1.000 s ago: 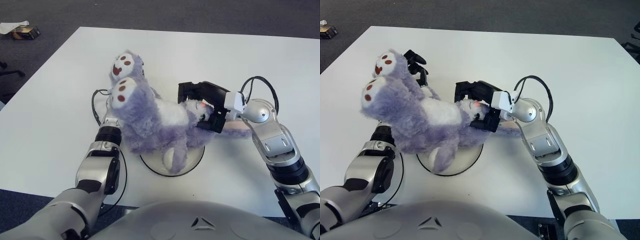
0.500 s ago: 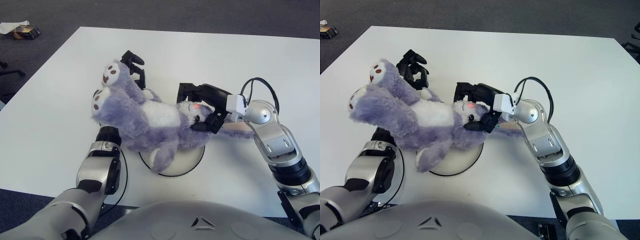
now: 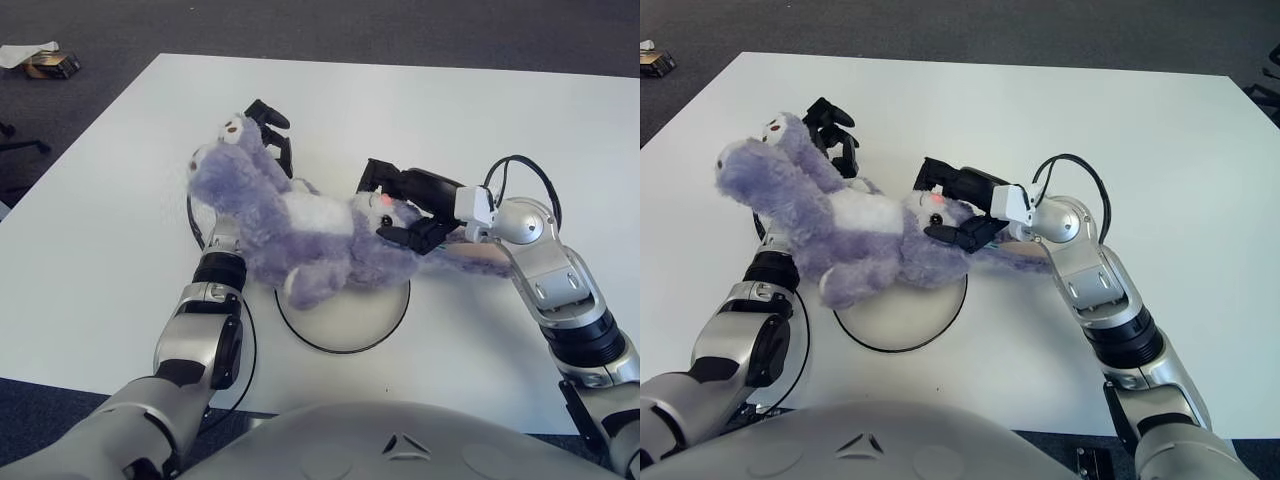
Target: Put the doll into the plate.
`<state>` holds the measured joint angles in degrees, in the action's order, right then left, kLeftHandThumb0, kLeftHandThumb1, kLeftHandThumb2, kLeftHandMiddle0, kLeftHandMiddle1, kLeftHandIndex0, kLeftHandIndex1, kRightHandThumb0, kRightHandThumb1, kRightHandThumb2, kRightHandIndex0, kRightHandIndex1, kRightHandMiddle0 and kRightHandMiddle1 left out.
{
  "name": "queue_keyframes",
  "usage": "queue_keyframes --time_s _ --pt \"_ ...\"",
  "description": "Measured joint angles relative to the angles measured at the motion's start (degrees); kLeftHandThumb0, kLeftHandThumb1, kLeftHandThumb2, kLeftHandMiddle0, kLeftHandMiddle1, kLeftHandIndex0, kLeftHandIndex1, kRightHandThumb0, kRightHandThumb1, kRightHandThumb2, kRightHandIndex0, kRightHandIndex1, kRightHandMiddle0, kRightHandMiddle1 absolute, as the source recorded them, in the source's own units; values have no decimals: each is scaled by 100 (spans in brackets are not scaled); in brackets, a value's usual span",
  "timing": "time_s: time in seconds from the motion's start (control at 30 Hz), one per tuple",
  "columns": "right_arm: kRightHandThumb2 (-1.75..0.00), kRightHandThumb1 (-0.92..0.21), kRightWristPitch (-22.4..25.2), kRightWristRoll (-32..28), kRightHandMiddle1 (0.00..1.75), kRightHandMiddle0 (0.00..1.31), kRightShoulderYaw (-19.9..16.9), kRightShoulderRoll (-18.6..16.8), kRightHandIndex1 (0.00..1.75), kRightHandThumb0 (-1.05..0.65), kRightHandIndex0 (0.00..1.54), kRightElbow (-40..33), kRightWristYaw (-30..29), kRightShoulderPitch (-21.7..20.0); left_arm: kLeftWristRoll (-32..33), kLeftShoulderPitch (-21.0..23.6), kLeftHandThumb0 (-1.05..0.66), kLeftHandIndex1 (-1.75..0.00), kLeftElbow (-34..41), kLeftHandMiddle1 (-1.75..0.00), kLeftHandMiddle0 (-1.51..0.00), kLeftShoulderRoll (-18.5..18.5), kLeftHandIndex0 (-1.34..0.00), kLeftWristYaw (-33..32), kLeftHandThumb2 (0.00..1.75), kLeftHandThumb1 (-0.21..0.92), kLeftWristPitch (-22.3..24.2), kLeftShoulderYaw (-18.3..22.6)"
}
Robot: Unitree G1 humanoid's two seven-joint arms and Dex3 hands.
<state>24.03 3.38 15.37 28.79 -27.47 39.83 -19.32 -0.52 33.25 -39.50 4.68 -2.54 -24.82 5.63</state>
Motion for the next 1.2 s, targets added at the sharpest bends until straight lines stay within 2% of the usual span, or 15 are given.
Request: queue_keyframes --time_s 0.13,0.37,0.67,0.9,0.97,1.03,1.07,1.2 --pt "-94 -92 -103 -59 173 0 -41 -7 175 -105 29 64 1 12 -2 0 -1 -175 14 -175 -51 -9 -50 -2 135 30 0 0" --pt "-96 -92 -191 -181 166 0 -97 -12 175 -104 25 138 8 33 -20 -2 -1 -175 15 -175 -49 -9 -48 -34 131 33 0 0" --pt "-97 -92 -255 -205 174 1 -176 -32 175 -103 21 236 -21 33 -29 -8 -1 -175 15 -175 -48 -9 -47 -59 130 34 0 -2" --pt "-101 -92 -523 -212 175 4 -247 -25 175 -105 14 402 -23 31 -29 -9 -1 -175 15 -175 -48 -9 -46 -65 129 35 0 -3" --pt "-102 -92 -534 -213 175 3 -266 -10 169 -105 12 422 -17 23 -28 -10 -1 -175 15 -175 -48 -9 -46 -65 129 35 0 -3" --pt "-102 -92 -437 -253 173 1 -297 4 158 -105 11 432 23 -15 -26 -11 -1 -175 15 -175 -48 -9 -46 -64 129 35 0 -2" --pt "-101 -92 -300 -311 167 1 -338 13 151 -104 12 434 64 -55 -24 -12 -1 -175 15 -175 -48 -10 -46 -64 129 35 0 -1" --pt "-99 -92 631 -754 151 0 -673 84 140 -101 15 419 209 -358 -20 -13 -1 -175 15 -175 -48 -17 -47 -62 129 35 0 -2"
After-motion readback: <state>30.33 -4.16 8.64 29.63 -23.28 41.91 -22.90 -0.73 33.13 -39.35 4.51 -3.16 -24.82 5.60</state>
